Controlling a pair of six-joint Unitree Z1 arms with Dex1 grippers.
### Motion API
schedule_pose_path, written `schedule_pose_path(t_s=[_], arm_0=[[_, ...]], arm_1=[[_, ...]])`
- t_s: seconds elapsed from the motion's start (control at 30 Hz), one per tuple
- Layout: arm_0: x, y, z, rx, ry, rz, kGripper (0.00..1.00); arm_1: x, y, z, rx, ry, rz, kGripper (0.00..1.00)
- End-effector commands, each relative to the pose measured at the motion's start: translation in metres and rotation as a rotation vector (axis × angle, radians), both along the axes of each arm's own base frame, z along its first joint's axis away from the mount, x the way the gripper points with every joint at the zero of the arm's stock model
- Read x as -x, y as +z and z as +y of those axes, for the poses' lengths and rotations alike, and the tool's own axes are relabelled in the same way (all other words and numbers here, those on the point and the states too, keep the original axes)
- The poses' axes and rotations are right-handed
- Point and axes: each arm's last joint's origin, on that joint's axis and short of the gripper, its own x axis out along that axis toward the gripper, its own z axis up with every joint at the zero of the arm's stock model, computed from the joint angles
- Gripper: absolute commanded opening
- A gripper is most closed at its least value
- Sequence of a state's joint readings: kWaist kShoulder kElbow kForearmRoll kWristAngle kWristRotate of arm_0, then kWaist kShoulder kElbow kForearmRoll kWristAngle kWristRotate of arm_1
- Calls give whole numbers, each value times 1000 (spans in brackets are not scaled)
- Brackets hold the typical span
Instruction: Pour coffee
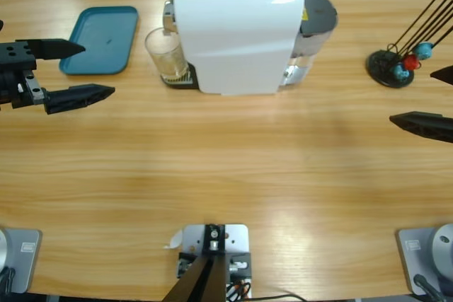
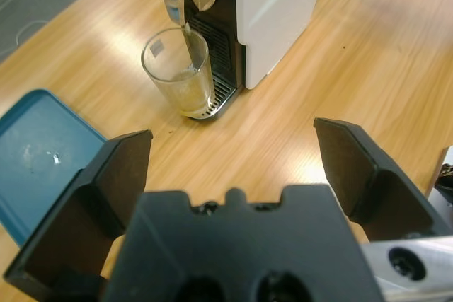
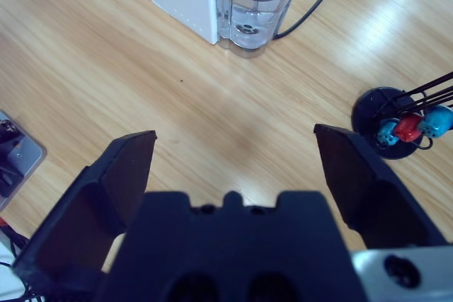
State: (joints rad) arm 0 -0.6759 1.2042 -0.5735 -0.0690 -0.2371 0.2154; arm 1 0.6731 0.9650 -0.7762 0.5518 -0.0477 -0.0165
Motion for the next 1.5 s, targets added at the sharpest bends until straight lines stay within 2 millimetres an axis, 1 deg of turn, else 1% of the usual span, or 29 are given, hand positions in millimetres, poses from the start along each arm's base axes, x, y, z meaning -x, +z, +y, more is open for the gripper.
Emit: schedule_pose_path(t_s=[0.03, 0.13, 0.23, 0.33, 0.4, 0.57, 0.6, 0.67, 0.73, 0.8, 0.97, 1.03, 1.27, 1.37, 1.5], arm_0=[[-7, 3, 1, 13, 23, -13, 1000], [-5, 9, 11, 10, 39, -50, 994], [-3, 21, 22, 15, 73, -109, 952], [-15, 27, 21, -8, 98, -82, 954], [-31, 26, 16, -37, 86, -11, 959], [-64, 13, 4, -42, -76, 38, 959], [-69, 13, 3, -22, -135, 32, 961], [-83, 11, 5, 9, -198, 29, 964], [-99, 3, 11, 5, -223, 21, 964], [-113, -6, 12, -26, -245, 1, 964], [-142, -24, 0, -63, -330, -19, 964], [-151, -35, -4, -69, -350, -8, 964], [-166, -50, -14, -41, -383, -9, 964], [-173, -59, -17, -33, -393, 13, 964], [-178, -63, -26, -28, -411, 14, 964]], arm_1=[[-6, -11, 7, 40, 24, 47, 1000], [-5, -10, 6, 36, 24, 41, 1000], [-6, -11, 7, 40, 24, 46, 1000], [-7, -11, 8, 44, 24, 51, 1000], [-8, -11, 8, 45, 24, 52, 1000], [-8, -11, 8, 45, 24, 53, 1000], [-8, -11, 9, 47, 24, 55, 1000], [-10, -11, 10, 50, 26, 61, 1000], [-9, -11, 10, 43, 32, 63, 1000], [-10, -12, 11, 47, 31, 69, 1000], [-16, -14, 16, 68, 33, 96, 1000], [-18, -14, 18, 74, 34, 105, 1000], [-28, -18, 26, 105, 34, 143, 1000], [-28, -18, 26, 107, 34, 146, 1000], [-28, -18, 26, 106, 35, 147, 1000]])
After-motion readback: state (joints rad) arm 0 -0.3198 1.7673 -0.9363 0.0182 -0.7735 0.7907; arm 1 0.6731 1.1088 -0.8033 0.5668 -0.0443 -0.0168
